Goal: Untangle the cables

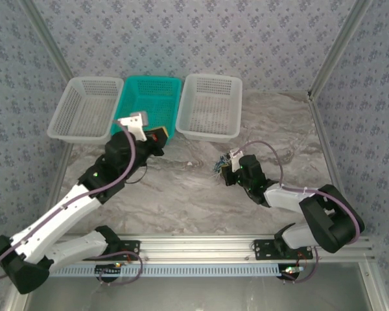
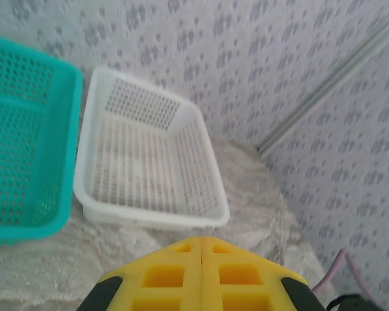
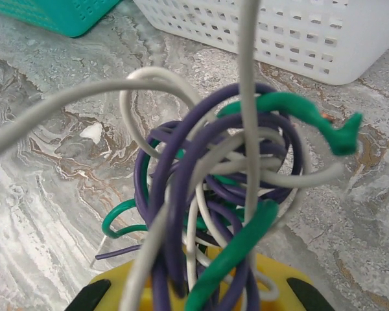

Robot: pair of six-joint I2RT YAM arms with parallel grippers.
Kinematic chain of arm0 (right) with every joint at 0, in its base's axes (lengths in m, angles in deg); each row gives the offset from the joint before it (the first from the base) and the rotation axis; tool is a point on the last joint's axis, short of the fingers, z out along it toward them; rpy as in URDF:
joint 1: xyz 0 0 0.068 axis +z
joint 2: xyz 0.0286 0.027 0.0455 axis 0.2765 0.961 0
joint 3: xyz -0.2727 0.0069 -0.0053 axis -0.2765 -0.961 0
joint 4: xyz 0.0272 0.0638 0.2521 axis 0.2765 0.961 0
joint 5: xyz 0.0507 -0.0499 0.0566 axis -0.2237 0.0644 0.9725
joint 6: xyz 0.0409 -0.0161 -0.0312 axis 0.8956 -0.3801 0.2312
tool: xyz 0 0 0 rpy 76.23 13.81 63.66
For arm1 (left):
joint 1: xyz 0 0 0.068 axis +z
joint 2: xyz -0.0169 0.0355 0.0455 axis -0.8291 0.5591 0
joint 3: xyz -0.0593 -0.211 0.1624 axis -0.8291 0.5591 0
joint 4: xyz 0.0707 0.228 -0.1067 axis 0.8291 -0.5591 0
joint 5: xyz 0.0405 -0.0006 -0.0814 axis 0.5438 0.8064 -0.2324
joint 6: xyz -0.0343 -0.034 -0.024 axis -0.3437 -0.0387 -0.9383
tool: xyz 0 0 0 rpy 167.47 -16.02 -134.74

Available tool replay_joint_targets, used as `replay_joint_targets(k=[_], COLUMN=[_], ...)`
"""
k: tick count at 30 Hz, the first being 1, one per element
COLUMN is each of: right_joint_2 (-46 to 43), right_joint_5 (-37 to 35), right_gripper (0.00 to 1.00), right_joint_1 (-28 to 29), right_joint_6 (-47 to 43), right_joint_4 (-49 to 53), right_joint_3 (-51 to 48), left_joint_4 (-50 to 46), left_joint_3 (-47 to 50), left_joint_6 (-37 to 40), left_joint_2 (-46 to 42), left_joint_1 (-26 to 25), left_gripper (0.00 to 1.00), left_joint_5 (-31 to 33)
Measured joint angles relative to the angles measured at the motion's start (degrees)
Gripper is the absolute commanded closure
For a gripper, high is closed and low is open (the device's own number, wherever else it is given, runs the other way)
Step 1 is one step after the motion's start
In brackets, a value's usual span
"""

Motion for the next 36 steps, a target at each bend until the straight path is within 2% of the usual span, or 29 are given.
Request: replay_joint_targets(k=[4, 6, 8, 11, 17, 22, 29, 31, 34, 36], right_joint_2=[-0.3, -1.6, -4.0, -9.1, -18.7, -20.0, -18.8, -18.5, -18.2, -18.2], right_joint_5=[1.8, 3.4, 5.3, 7.6, 10.6, 16.1, 23.3, 24.8, 26.3, 26.7], right_gripper=[0.93, 0.94, 0.95, 0.97, 1.00, 1.00, 1.00, 1.00, 1.00, 1.00], right_joint_1=[0.0, 0.0, 0.0, 0.0, -2.4, -6.4, -7.2, -7.2, -7.2, -7.2], right_joint_6=[0.5, 1.0, 1.7, 2.8, 5.5, 10.2, 16.6, 17.9, 19.2, 19.8], right_joint_4=[0.4, 1.4, 3.0, 5.7, 10.4, 14.4, 20.3, 20.6, 21.4, 21.9], right_joint_3=[0.1, 0.1, 0.1, 0.1, 0.7, 3.0, 8.5, 9.2, 9.6, 9.7], left_joint_4=[2.2, 4.0, 5.5, 7.1, 12.8, 17.4, 20.8, 21.6, 23.5, 24.4], left_joint_3=[1.5, 2.2, 2.4, 3.4, 7.2, 7.3, 6.8, 6.1, 6.1, 6.0], left_joint_6=[0.0, 0.0, 0.6, 2.6, 8.1, 12.5, 15.1, 15.0, 14.2, 13.9], left_joint_2=[1.0, 3.8, 8.7, 15.0, 21.7, 25.3, 29.2, 31.3, 33.1, 33.3], left_joint_1=[0.0, 0.0, 0.0, 0.0, 0.0, 0.0, -0.1, -0.3, -0.5, -0.8], left_gripper=[1.00, 0.91, 0.76, 0.58, 0.43, 0.37, 0.37, 0.45, 0.64, 0.83], left_joint_5=[-1.0, -3.8, -8.0, -14.1, -26.6, -36.5, -42.1, -42.8, -42.8, -42.6])
